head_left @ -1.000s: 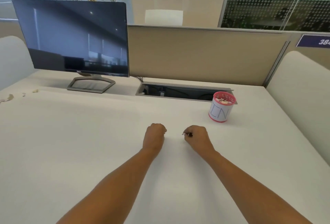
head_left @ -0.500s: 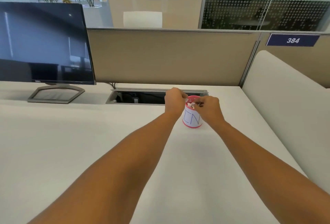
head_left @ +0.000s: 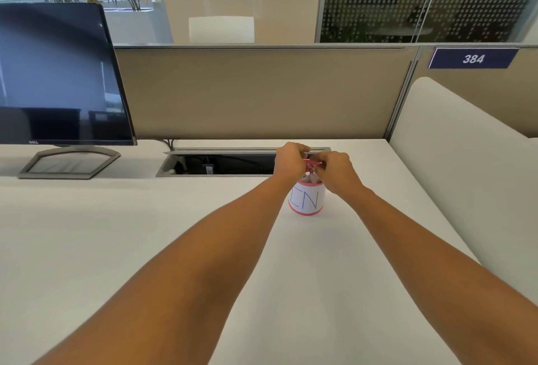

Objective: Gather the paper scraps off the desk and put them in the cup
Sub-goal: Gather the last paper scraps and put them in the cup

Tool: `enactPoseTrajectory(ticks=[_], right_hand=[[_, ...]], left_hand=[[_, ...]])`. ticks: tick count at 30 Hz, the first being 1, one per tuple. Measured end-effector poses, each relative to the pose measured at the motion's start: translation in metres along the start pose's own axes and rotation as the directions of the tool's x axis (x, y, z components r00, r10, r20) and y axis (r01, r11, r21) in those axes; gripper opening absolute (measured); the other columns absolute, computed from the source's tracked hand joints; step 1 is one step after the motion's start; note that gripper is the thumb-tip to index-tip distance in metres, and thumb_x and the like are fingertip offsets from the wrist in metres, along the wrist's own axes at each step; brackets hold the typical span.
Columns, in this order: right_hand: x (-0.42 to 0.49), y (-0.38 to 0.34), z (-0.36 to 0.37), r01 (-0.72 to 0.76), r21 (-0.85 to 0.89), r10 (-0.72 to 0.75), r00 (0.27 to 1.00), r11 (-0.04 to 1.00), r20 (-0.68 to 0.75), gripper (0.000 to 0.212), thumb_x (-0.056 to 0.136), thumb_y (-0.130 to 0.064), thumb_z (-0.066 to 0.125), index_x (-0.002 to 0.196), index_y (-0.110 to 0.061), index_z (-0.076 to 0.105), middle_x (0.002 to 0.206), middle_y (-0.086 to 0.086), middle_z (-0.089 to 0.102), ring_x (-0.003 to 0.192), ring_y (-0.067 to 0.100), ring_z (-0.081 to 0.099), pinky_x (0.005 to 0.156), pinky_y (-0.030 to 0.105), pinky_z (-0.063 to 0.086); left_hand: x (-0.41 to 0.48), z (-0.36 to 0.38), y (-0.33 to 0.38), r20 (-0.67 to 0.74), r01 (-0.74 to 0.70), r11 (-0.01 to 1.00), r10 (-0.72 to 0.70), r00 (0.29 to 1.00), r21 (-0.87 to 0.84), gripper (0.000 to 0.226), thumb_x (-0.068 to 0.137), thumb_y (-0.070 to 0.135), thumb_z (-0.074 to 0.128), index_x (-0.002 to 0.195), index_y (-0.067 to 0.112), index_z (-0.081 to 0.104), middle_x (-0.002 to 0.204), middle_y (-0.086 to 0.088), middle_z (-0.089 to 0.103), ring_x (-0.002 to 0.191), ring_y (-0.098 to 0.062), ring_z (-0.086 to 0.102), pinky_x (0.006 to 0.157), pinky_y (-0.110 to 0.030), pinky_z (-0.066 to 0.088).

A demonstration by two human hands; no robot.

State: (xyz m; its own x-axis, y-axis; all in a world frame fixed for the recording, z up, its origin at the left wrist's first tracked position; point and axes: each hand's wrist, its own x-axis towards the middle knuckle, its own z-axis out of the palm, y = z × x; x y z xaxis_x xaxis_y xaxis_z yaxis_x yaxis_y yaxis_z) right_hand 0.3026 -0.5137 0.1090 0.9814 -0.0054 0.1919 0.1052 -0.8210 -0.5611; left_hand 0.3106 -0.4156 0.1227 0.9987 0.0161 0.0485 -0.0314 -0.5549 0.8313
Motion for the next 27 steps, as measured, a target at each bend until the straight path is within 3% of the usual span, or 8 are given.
enactPoseTrajectory(ticks=[9, 14, 19, 23, 27], right_hand=[[-0.019, -0.004, -0.001, 0.012, 0.061, -0.004, 0.991, 0.998, -0.137, 0.026, 0.093, 0.001, 0.043, 0.102, 0.001, 0.067, 0.104, 0.018, 0.068, 0.094, 0.030, 0.062, 0.081, 0.023, 0.045], [-0.048, -0.021, 0.010, 0.003, 0.010, -0.003, 1.000, 1.000, -0.003, 0.029, 0.096, -0.014, 0.046, 0.120, -0.006, 0.060, 0.123, 0.013, 0.062, 0.111, 0.028, 0.057, 0.099, 0.031, 0.044], [-0.093, -0.042, 0.031, 0.069, 0.001, -0.069, 0.997, 0.998, 0.016, 0.024, 0.093, -0.008, 0.048, 0.110, -0.007, 0.066, 0.116, 0.010, 0.067, 0.105, 0.024, 0.061, 0.096, 0.027, 0.045], [-0.128, -0.053, 0.063, 0.069, -0.064, -0.059, 0.988, 0.996, 0.145, 0.025, 0.094, -0.014, 0.048, 0.116, -0.014, 0.062, 0.124, 0.003, 0.061, 0.115, 0.018, 0.055, 0.102, 0.025, 0.039], [-0.163, -0.069, 0.100, 0.210, -0.158, -0.155, 0.940, 0.965, 0.305, 0.031, 0.094, -0.017, 0.044, 0.123, -0.015, 0.054, 0.136, 0.000, 0.049, 0.128, 0.015, 0.041, 0.104, 0.026, 0.032]], left_hand=[[-0.011, -0.008, -0.012, -0.055, -0.019, 1.000, 0.019, 0.998, -0.005, 0.031, 0.092, -0.004, 0.047, 0.120, 0.000, 0.059, 0.122, -0.018, 0.062, 0.114, -0.029, 0.059, 0.101, -0.034, 0.044], [-0.042, -0.017, -0.033, -0.077, -0.017, 0.999, 0.020, 0.997, 0.040, 0.031, 0.092, -0.001, 0.046, 0.118, 0.004, 0.062, 0.118, -0.015, 0.065, 0.110, -0.027, 0.061, 0.096, -0.031, 0.046], [-0.084, -0.029, -0.076, -0.052, 0.015, 0.993, -0.009, 0.999, 0.120, 0.032, 0.092, 0.005, 0.049, 0.122, 0.008, 0.060, 0.125, -0.010, 0.063, 0.115, -0.023, 0.059, 0.101, -0.028, 0.043], [-0.112, -0.049, -0.115, 0.006, -0.010, 0.968, 0.008, 1.000, 0.251, 0.035, 0.093, 0.012, 0.051, 0.128, 0.013, 0.055, 0.131, -0.005, 0.059, 0.118, -0.021, 0.056, 0.103, -0.028, 0.042], [-0.137, -0.080, -0.160, 0.059, -0.046, 0.912, 0.024, 0.998, 0.408, 0.043, 0.095, 0.020, 0.048, 0.137, 0.020, 0.041, 0.140, 0.000, 0.050, 0.129, -0.017, 0.045, 0.106, -0.027, 0.035]])
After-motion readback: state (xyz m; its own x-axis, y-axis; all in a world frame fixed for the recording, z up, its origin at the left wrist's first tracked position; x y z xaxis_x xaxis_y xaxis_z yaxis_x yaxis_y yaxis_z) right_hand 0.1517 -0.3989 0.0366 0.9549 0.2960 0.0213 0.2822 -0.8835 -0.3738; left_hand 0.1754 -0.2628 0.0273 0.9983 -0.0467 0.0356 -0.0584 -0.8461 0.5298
